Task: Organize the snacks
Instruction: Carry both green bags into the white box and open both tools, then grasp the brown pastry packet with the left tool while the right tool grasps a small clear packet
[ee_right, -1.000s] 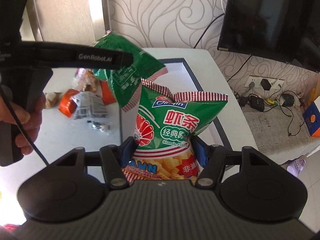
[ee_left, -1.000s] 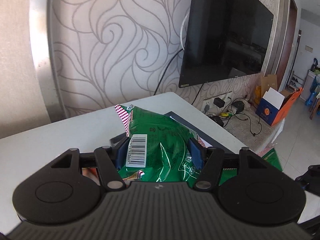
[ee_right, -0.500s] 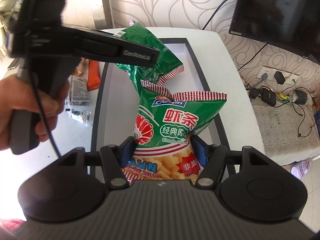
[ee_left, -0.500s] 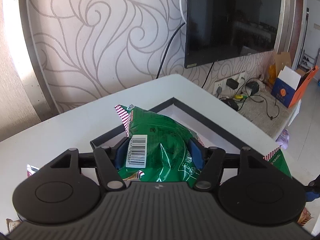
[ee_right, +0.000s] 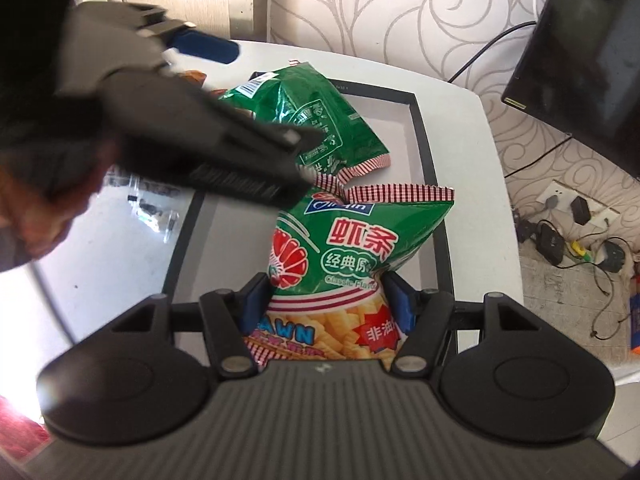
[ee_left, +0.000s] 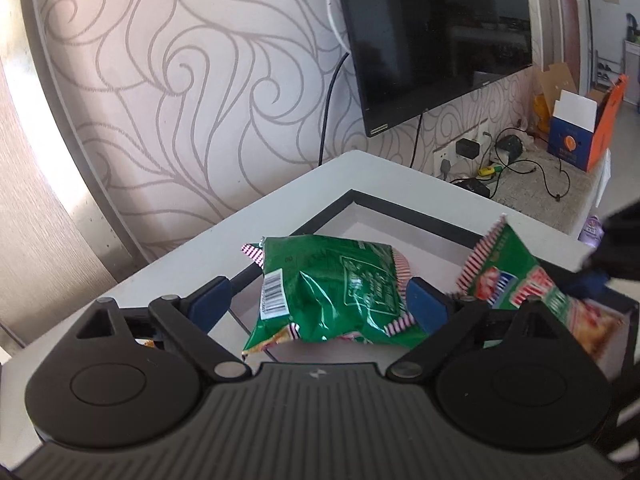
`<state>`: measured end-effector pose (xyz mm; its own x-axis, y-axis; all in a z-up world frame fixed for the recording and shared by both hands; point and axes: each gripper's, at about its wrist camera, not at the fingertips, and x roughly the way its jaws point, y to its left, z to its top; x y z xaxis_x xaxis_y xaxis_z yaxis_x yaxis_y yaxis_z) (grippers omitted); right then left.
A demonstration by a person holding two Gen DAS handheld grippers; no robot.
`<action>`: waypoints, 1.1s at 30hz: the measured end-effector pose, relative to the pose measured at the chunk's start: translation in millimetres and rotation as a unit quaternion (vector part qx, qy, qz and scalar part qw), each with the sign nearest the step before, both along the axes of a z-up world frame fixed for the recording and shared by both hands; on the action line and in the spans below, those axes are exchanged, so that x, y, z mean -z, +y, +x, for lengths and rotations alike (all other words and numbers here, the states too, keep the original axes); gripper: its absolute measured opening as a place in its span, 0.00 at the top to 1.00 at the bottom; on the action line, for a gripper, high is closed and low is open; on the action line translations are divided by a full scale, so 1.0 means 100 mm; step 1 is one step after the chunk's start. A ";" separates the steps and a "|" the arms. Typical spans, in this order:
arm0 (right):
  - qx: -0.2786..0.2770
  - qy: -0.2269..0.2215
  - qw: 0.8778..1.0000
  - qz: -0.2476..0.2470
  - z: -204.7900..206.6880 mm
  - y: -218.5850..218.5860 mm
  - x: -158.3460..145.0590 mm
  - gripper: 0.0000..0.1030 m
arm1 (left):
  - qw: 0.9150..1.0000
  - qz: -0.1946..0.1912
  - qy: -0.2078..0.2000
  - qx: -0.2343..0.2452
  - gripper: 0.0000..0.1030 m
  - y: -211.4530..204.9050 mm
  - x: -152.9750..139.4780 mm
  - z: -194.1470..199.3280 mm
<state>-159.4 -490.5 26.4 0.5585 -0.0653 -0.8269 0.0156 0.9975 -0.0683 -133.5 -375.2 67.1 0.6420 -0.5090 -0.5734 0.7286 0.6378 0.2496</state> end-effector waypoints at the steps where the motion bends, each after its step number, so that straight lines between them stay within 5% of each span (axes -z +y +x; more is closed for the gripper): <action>1: 0.001 0.007 1.000 0.002 0.03 -0.01 0.00 0.32 | 1.000 0.003 -0.007 0.005 0.05 0.02 -0.01 -0.06; 5: -0.006 0.018 1.000 -0.011 0.03 0.06 -0.01 0.19 | 0.999 0.010 -0.042 0.024 0.04 0.15 -0.05 -0.33; 11: -0.017 0.023 0.999 -0.036 -0.11 0.18 -0.07 0.19 | 0.997 0.014 -0.065 0.038 0.04 0.43 -0.09 -0.64; 33: 0.039 -0.005 0.999 -0.006 -0.61 0.64 -0.16 0.19 | 0.997 -0.014 0.055 -0.045 0.04 1.76 0.21 -0.61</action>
<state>-220.4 -426.1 42.4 0.5603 -0.1195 -0.8196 0.0945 0.9923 -0.0801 -194.8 -199.1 46.4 0.6200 -0.4690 -0.6290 0.6903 0.7072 0.1530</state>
